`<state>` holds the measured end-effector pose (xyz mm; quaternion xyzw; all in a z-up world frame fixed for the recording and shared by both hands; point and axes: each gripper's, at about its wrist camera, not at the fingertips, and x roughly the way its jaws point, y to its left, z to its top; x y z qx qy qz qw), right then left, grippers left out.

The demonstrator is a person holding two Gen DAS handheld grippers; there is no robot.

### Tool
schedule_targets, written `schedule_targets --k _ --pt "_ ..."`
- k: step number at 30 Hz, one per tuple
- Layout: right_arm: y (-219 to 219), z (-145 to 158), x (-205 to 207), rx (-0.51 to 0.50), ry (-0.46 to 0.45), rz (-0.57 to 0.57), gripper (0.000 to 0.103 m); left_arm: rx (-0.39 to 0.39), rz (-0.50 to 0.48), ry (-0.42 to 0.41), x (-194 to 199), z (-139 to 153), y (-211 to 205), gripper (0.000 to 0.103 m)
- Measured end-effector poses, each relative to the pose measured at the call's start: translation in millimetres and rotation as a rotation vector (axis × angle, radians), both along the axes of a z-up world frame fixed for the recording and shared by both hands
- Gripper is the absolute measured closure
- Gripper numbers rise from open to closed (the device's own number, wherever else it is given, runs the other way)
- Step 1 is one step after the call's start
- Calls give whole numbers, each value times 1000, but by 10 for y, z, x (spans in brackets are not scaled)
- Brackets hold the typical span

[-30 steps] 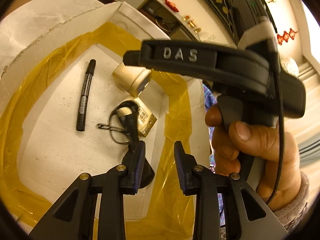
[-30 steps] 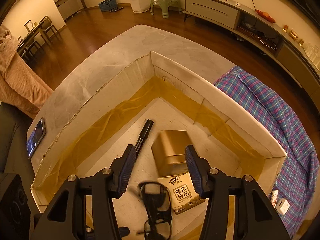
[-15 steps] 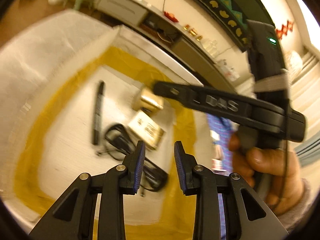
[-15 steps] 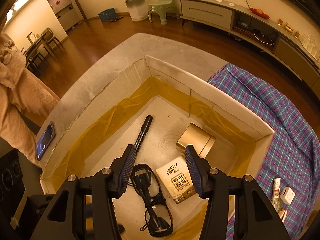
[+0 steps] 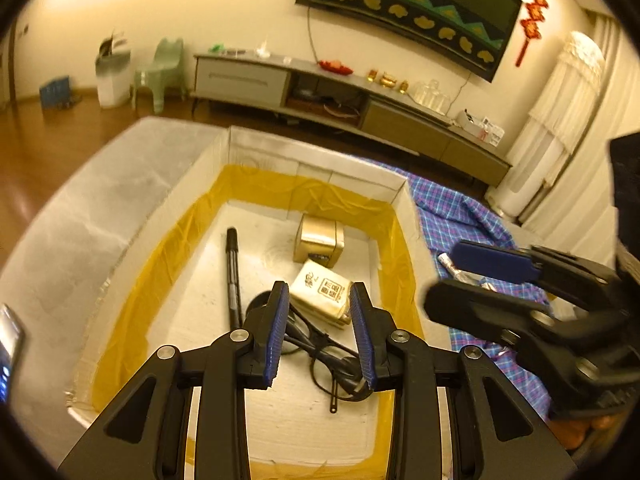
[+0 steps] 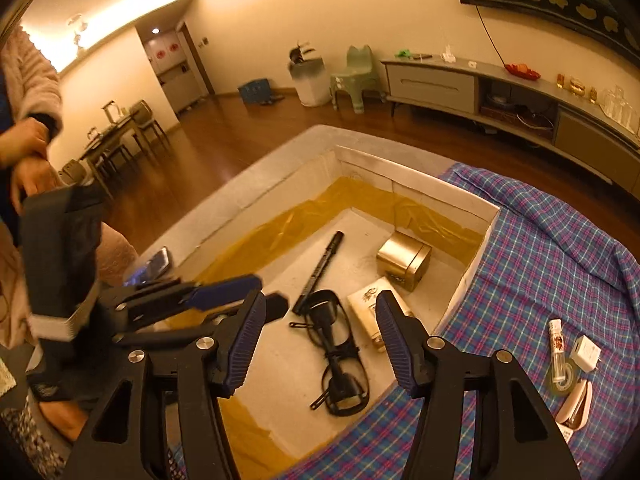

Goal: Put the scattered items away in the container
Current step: 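Open both grippers to drop the glasses and gold box into the box, then move both grippers back over the items on the bedspread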

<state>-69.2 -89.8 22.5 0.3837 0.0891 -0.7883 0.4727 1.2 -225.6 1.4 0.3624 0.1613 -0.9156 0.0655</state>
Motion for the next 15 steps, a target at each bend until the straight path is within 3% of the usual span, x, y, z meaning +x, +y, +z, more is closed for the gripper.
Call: schedule_targets --k 7,15 --pt "408 208 338 -103 99 28 44 -20 -17 43 81 148 97 70" --pt "908 146 494 -165 140 1 44 1 -133 135 79 316 463 70"
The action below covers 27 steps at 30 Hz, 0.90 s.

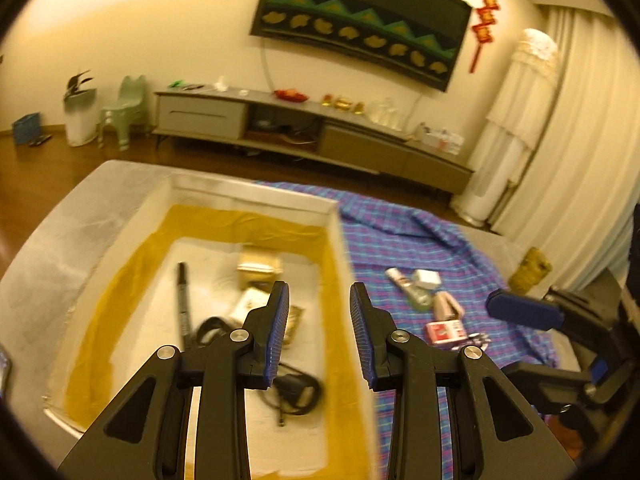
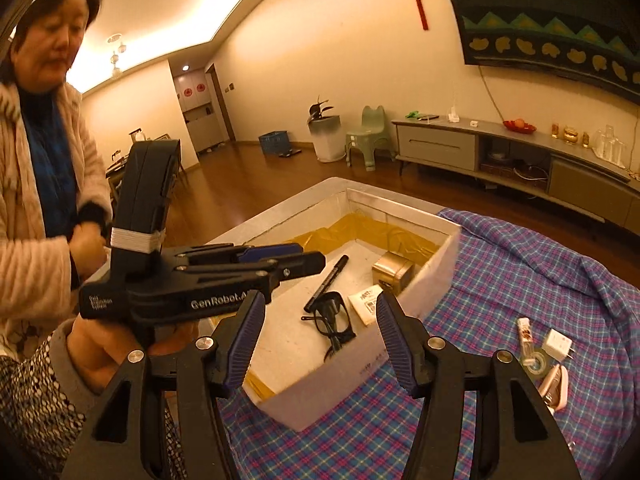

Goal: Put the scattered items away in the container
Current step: 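Move both grippers back over the items on the bedspread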

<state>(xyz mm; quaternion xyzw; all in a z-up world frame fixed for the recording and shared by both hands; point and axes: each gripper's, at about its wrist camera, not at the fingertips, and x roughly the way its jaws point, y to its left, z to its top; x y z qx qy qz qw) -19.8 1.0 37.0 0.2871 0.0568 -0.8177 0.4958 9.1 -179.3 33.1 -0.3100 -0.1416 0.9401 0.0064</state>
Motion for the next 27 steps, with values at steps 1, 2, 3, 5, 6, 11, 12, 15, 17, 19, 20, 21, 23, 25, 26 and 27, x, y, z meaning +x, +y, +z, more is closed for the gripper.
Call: schedule_targets --k 1,2,3,5,6,11,12,15,17,19,20,21,23,25,26,27 --pt "68 -9 6 -7 4 -8 44 6 -20 3 -16 10 68 70" --pt "141 -20 17 -13 8 -17 44 8 -33 2 -33 13 121 70" --pt "212 -32 25 -19 11 -27 44 8 -44 -1 -54 10 183 70" --pt "340 -72 15 -26 3 -42 44 -5 -63 -13 -105 -4 316 70" --pt "399 -93 4 -29 -2 -52 44 -12 -71 -20 -127 -13 381 70" --pt "691 -235 -89 -61 -38 -99 43 -55 -105 -60 -225 -137 686 69" --pt "744 -271 -109 -68 -50 -106 43 -61 -109 -72 -240 -171 734 69" --pt "838 -376 -179 -55 -86 -132 42 -59 -117 -123 -281 -297 866 69" --pt "891 -412 -220 -50 -97 -149 42 -37 -125 -168 -315 -404 943 69" --pt "956 -427 -262 -51 -112 -164 42 -14 -135 -203 -337 -483 1018 68" --pt "990 -428 -282 -50 -119 -174 42 -3 -141 -217 -344 -514 1068 68" --pt "1032 -422 -295 -50 -121 -186 42 3 -148 -228 -352 -536 1116 68" --pt "1140 -395 -334 -57 -122 -211 42 4 -168 -243 -378 -561 1242 68" --pt "1272 -362 -387 -67 -125 -245 42 -3 -185 -246 -402 -559 1361 67" --pt "1346 -346 -421 -72 -129 -265 42 -4 -193 -248 -417 -555 1424 66" --pt "1426 -331 -463 -75 -134 -289 42 -2 -201 -249 -432 -553 1474 66"
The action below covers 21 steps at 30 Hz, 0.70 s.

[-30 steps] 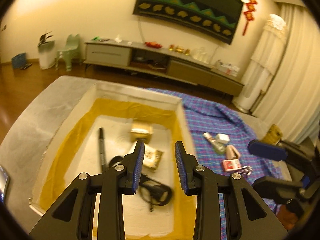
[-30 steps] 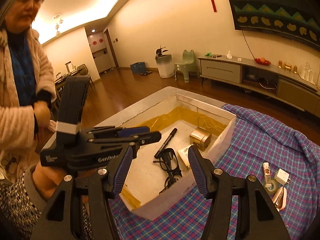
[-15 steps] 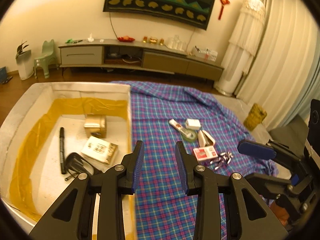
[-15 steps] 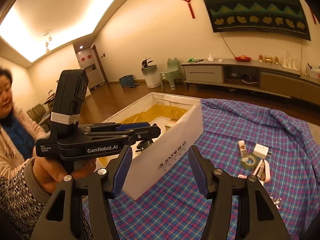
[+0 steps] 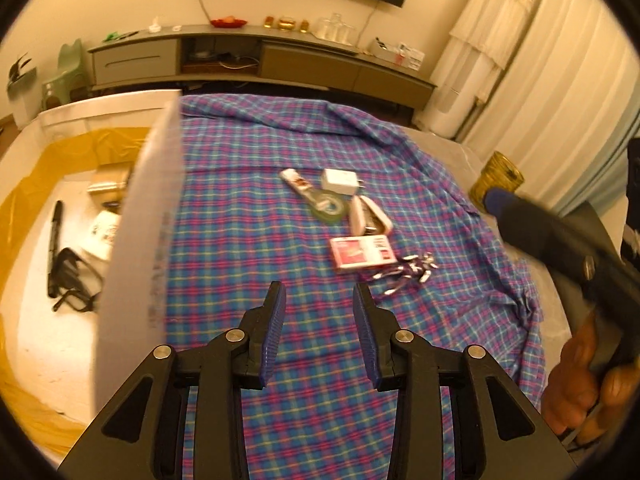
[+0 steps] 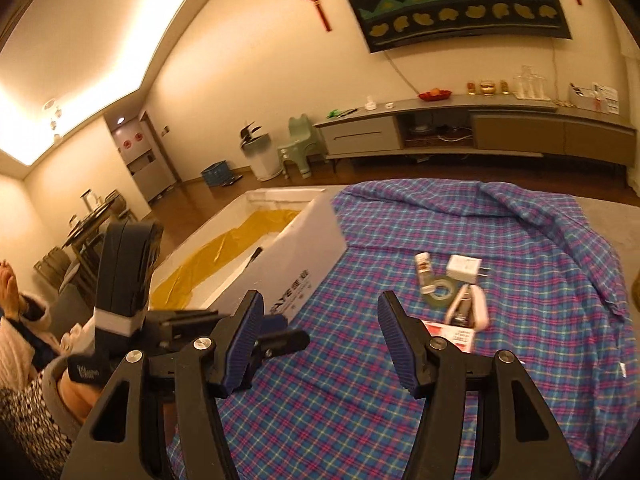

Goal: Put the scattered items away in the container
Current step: 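Move both grippers back over the items on the bedspread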

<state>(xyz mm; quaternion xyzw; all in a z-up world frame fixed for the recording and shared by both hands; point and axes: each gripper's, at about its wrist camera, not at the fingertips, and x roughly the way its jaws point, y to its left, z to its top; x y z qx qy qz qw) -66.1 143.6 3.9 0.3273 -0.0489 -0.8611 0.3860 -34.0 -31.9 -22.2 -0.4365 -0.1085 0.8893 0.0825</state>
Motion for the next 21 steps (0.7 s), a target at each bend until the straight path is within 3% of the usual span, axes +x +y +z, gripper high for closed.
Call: schedule_targets --k 7,11,15,19,21 --pt "578 -100 -360 -37 -121 -170 42 2 -42 -23 -163 -87 304 57" --pt "718 -302 -511 13 -189 -210 41 -27 -71 -54 -304 -270 411 55" --pt "620 -612 -648 190 -229 -135 41 -61 -65 -78 -482 -472 402 55" --pt "433 -872 -741 358 -185 -33 41 -90 -42 -57 -781 -620 320 55" --pt "379 -947 -791 405 -153 -19 35 -37 -12 -51 -933 -695 227 55"
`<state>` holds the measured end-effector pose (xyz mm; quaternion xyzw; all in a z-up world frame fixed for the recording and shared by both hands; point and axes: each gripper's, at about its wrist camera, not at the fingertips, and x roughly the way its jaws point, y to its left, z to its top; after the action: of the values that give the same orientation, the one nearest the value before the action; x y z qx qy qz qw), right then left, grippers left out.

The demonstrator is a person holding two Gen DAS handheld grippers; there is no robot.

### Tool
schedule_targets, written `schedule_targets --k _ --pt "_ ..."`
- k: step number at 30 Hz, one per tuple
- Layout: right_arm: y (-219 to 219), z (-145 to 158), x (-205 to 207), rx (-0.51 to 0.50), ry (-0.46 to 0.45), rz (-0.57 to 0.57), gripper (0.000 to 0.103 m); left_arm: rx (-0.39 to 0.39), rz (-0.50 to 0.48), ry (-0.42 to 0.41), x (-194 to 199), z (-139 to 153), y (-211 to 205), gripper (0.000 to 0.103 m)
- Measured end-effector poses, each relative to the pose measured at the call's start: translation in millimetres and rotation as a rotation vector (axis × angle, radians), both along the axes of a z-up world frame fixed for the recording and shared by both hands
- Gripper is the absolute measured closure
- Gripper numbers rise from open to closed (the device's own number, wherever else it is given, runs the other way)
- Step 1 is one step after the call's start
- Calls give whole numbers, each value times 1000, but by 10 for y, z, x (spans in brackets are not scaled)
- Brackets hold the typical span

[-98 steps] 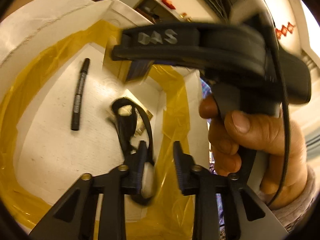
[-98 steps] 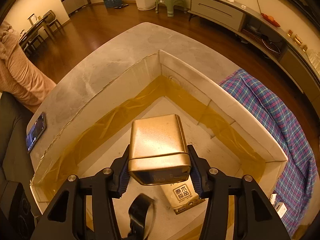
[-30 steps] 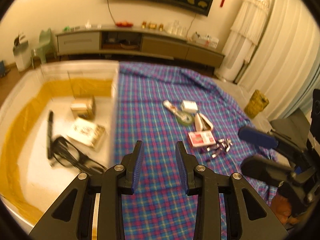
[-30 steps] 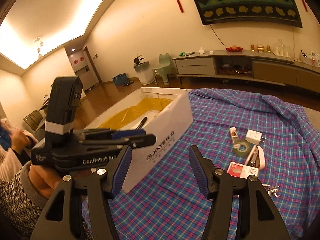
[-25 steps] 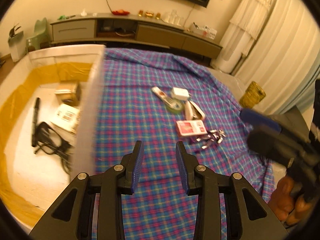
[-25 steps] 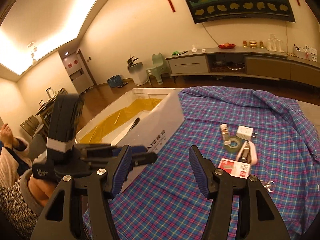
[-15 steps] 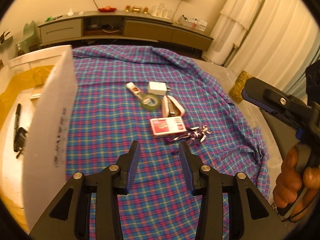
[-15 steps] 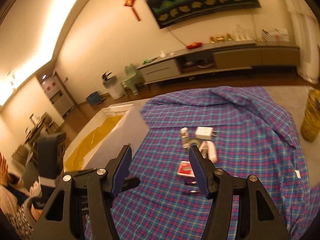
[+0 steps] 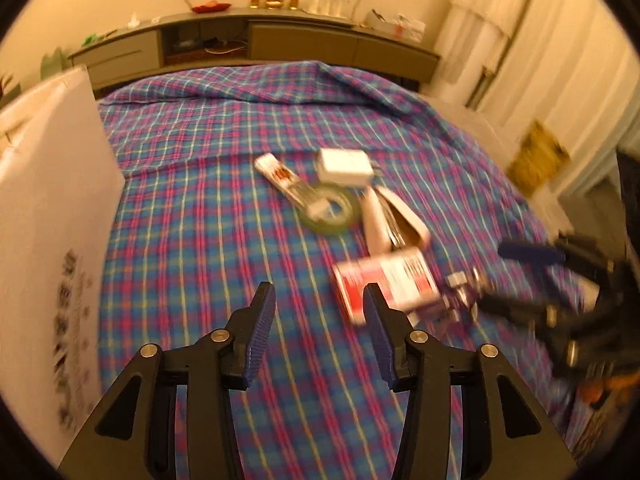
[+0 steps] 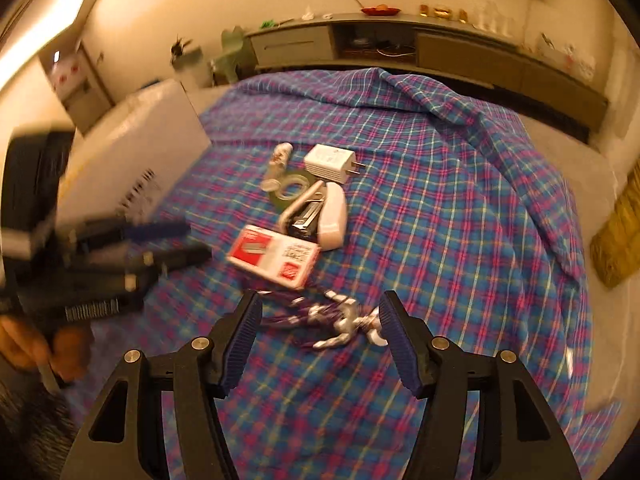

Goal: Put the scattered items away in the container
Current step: 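Move both grippers back over the items on the bedspread, then grasp the red-white staple box with the left gripper while the right grasps the purple figure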

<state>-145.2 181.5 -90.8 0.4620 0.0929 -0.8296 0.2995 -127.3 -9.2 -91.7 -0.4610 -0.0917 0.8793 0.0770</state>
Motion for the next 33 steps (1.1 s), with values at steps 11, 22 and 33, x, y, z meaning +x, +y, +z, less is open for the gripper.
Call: schedule_targets --k 11,22,33 --pt "-328 -329 0 56 -17 181 34 187 -92 -48 -307 -212 200 49" --pt "-233 -364 81 96 -54 269 25 -1 -256 -1 -24 -206 503 46" --pt "-223 -296 203 159 -107 281 64 -119 -333 -2 62 -299 693 45"
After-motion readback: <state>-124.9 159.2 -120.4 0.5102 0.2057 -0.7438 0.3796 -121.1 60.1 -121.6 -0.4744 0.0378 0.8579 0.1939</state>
